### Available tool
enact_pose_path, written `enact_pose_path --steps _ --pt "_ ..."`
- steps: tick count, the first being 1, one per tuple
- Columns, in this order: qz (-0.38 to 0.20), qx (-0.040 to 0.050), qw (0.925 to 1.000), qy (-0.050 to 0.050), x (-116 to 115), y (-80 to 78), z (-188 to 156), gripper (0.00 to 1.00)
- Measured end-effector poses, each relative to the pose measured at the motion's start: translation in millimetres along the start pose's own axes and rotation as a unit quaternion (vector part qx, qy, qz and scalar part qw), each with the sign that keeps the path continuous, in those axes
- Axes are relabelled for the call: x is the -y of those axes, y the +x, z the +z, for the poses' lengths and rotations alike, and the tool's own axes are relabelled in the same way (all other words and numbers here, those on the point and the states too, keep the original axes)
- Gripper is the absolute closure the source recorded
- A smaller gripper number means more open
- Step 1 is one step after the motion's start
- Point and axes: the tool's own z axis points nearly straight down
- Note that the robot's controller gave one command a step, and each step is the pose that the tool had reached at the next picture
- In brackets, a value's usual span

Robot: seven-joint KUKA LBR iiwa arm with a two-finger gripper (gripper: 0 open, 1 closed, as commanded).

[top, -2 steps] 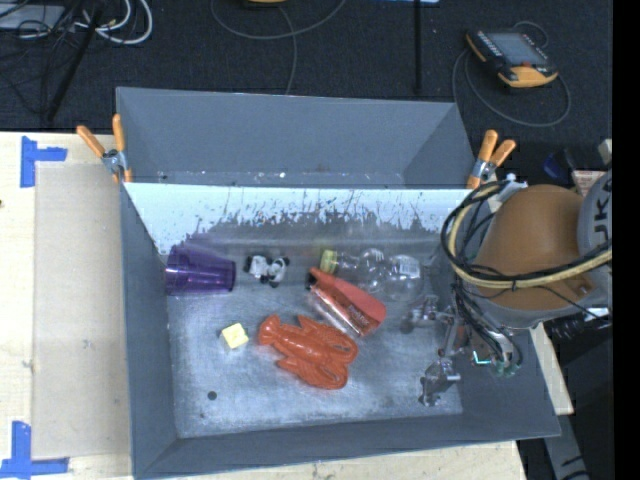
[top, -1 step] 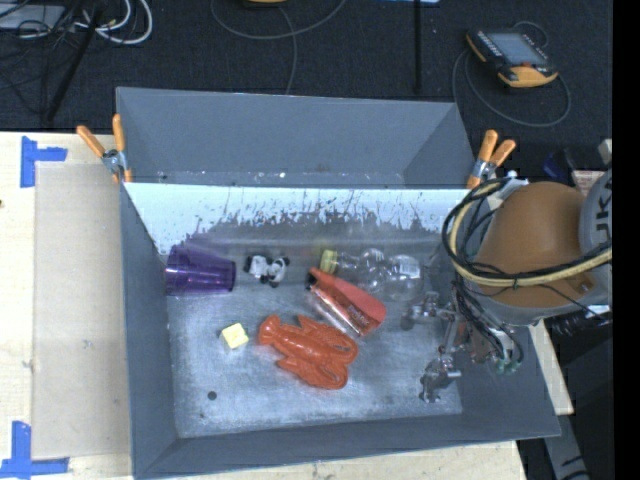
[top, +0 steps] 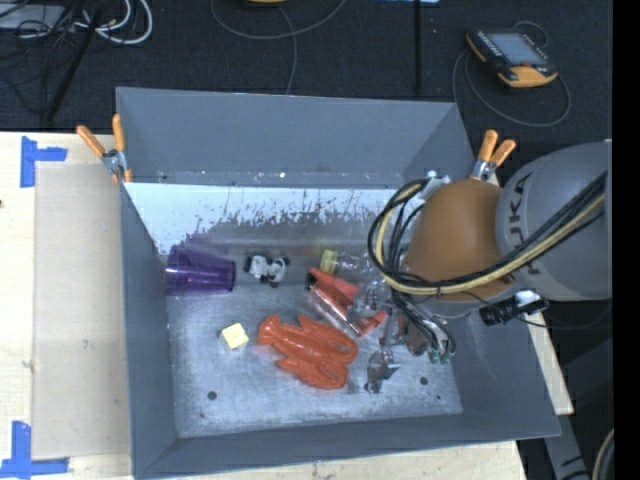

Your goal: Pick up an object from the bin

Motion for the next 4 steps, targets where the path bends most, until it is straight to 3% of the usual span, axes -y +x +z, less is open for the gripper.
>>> enact_pose_path --steps 1,2,3,4 --pt "-0.033 -0.004 0.9995 0.0 -75 5.8 -35 0.0" --pt "0.11 -0.0008 0.994 0.0 -35 -28.1 -25 0.0" --pt "0.102 -0.002 0.9947 0.0 -79 -9.0 9 0.0" --pt "0.228 -0.0038 0.9736 -0.005 -3 -37.0 31 1.0"
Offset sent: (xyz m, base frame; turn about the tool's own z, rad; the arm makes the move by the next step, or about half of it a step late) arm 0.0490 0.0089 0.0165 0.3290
